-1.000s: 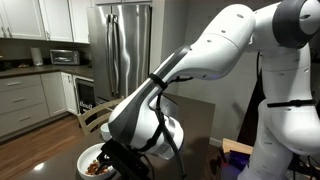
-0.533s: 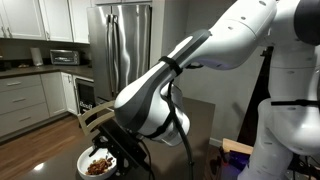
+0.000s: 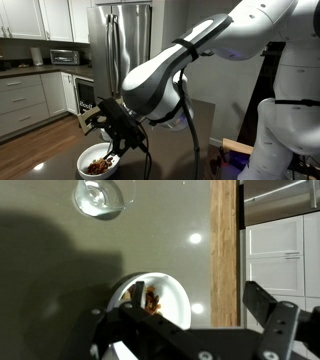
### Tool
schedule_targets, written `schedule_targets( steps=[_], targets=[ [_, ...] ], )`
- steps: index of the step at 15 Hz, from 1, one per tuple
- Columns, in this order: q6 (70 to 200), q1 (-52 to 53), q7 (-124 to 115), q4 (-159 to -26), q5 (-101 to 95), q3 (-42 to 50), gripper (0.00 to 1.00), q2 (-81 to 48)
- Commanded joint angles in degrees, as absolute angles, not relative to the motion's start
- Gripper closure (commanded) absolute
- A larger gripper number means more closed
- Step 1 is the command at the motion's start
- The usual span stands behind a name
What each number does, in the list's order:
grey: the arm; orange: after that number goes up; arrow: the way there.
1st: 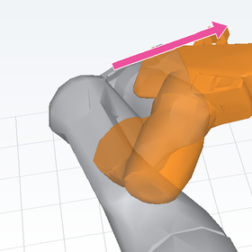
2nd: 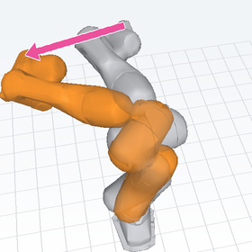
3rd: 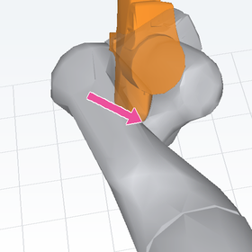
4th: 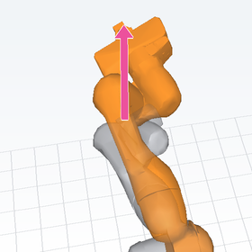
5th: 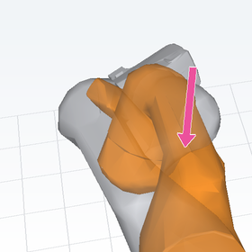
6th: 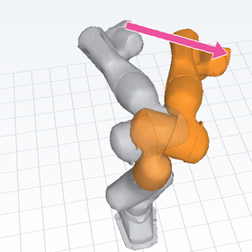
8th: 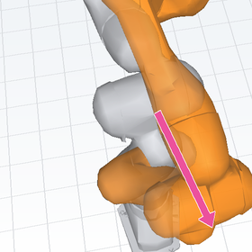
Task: Pick up the small glass cup and pour its contents in the white bowl. Put the small glass cup back on the table.
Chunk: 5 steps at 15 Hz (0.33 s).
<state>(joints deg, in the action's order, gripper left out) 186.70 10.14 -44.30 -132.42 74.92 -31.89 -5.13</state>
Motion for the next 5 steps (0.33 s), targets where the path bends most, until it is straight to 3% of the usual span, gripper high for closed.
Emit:
schedule_targets(
  steps=[1,5],
  targets=[
    [185.5,10.85,-48.79,-134.88,71.74,-31.06,0.0,-0.24],
    [186.36,14.1,-45.13,-133.02,74.23,-27.81,0.0,-1.86]
  ],
)
